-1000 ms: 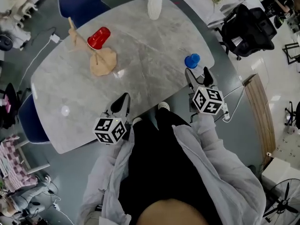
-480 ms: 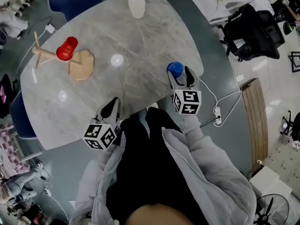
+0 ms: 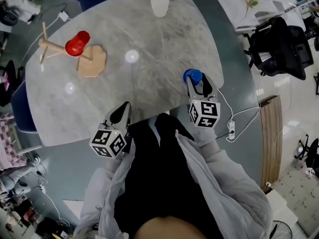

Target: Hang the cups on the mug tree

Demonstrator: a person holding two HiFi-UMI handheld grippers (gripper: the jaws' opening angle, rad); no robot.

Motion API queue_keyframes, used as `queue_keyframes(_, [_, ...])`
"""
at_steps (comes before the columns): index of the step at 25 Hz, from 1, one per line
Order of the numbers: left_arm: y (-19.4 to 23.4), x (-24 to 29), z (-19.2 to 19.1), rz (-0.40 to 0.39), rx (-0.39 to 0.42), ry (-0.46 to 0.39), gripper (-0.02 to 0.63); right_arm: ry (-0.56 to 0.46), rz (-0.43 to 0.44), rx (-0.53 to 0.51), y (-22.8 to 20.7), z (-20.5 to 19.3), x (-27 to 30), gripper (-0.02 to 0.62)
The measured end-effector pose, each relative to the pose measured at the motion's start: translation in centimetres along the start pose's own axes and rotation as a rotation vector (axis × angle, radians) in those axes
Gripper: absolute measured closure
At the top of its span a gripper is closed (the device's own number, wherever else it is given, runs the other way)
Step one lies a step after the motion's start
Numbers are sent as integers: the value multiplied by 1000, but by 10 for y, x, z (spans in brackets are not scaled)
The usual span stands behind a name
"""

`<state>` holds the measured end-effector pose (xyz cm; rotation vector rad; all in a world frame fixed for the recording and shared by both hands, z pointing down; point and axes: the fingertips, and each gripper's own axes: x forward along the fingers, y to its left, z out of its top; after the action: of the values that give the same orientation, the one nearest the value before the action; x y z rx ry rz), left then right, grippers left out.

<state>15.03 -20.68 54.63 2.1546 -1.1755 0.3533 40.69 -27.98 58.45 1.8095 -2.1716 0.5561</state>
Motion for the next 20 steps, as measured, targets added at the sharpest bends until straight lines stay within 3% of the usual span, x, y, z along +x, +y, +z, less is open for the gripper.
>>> queue_keyframes(11, [16,-39,18,86,-13,-101,609,-151,168,-35,50,102,12,359])
queue_keyframes(20, [75,-107,60,173,-18,-240,609,-285,390,-193,177,195,4,359])
